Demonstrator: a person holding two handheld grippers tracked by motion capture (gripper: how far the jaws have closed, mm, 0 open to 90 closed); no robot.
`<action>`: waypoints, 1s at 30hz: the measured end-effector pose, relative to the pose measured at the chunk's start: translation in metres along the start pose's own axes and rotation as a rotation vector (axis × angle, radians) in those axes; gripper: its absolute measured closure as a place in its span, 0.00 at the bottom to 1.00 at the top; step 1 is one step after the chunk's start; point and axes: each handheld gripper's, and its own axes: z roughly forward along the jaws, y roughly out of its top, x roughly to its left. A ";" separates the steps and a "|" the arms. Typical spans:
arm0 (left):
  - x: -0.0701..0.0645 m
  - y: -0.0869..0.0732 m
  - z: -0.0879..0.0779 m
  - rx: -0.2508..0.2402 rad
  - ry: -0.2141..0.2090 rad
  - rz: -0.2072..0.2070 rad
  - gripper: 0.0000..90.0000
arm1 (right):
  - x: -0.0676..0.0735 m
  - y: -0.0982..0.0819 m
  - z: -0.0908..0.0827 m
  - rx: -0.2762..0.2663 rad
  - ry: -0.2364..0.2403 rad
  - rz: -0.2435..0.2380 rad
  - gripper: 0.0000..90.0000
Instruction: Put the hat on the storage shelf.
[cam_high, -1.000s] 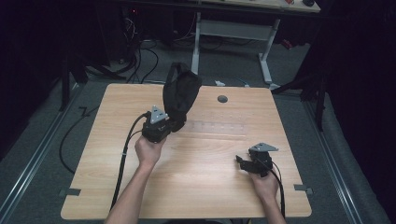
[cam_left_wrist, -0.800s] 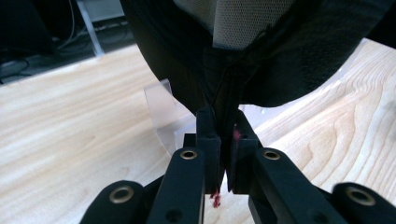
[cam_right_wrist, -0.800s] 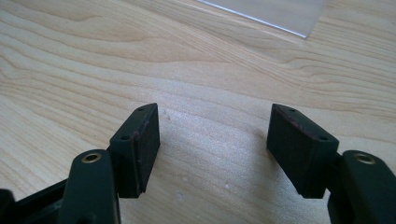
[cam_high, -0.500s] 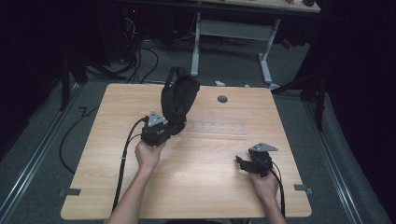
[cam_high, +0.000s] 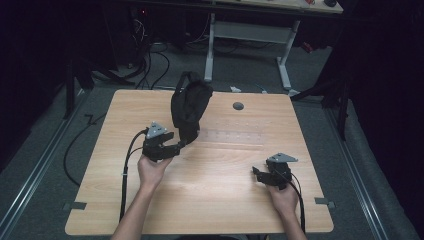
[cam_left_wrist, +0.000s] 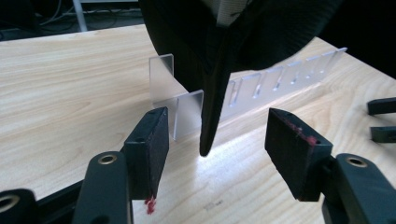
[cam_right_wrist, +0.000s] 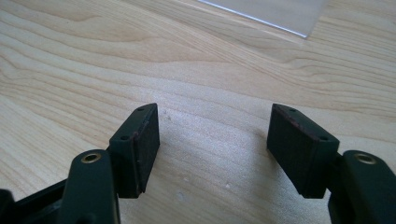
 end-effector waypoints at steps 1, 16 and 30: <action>0.000 0.001 -0.002 0.003 0.000 -0.001 0.44 | 0.000 0.000 0.000 0.000 -0.001 0.001 0.38; 0.002 0.007 -0.023 0.000 0.005 -0.026 0.42 | 0.000 0.000 0.000 0.000 -0.002 0.002 0.39; 0.004 -0.002 -0.039 0.001 0.013 -0.040 0.41 | 0.000 0.000 0.000 0.000 -0.002 0.002 0.39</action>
